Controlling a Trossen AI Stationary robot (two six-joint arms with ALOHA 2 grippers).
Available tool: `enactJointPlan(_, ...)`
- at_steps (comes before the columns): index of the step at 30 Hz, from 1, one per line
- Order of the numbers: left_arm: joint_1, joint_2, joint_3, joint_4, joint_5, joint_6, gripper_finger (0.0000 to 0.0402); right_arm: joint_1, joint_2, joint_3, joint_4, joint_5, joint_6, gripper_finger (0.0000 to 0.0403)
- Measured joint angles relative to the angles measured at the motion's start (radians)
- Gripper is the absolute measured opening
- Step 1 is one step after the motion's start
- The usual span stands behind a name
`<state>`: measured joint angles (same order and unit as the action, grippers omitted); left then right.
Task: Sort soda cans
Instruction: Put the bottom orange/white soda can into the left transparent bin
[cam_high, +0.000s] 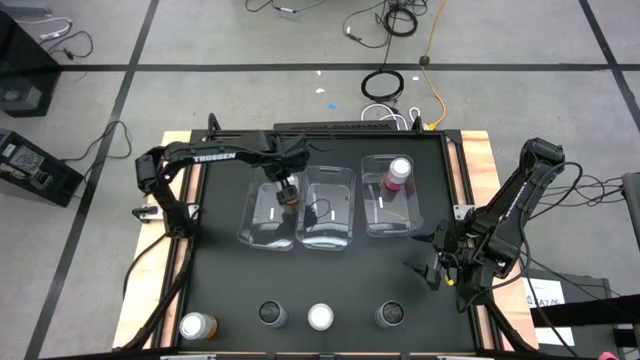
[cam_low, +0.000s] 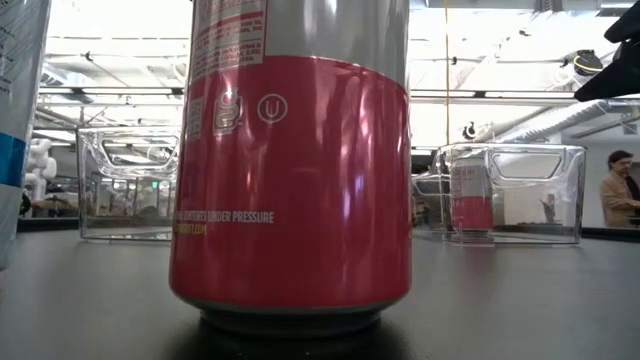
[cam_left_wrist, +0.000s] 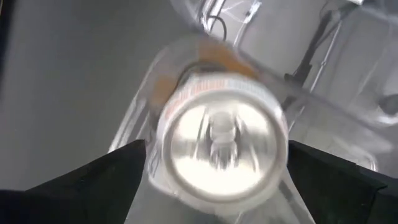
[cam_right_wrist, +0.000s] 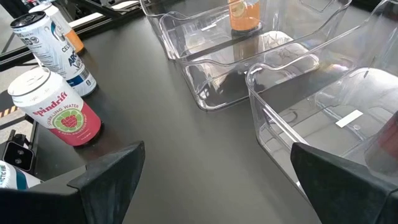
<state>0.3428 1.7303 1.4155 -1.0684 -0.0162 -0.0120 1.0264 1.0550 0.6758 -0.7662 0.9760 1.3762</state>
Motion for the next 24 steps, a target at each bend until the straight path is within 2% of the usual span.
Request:
enactJointPlan(11,-0.005,-0.189,0.0,-0.156,-0.026,-0.009,0.0388,0.0,0.0,0.0,-0.001,0.0,-0.004,0.0396)
enactJointPlan(16,-0.005,-0.293,0.0,-0.178,-0.029,-0.112,0.0388,0.0,0.0,0.0,-0.002,0.0,-0.007,0.0396)
enactJointPlan(24,-0.005,-0.451,0.0,-0.233,-0.11,-0.247,0.0388,0.0,0.0,0.0,-0.002,0.0,-0.007,0.0396)
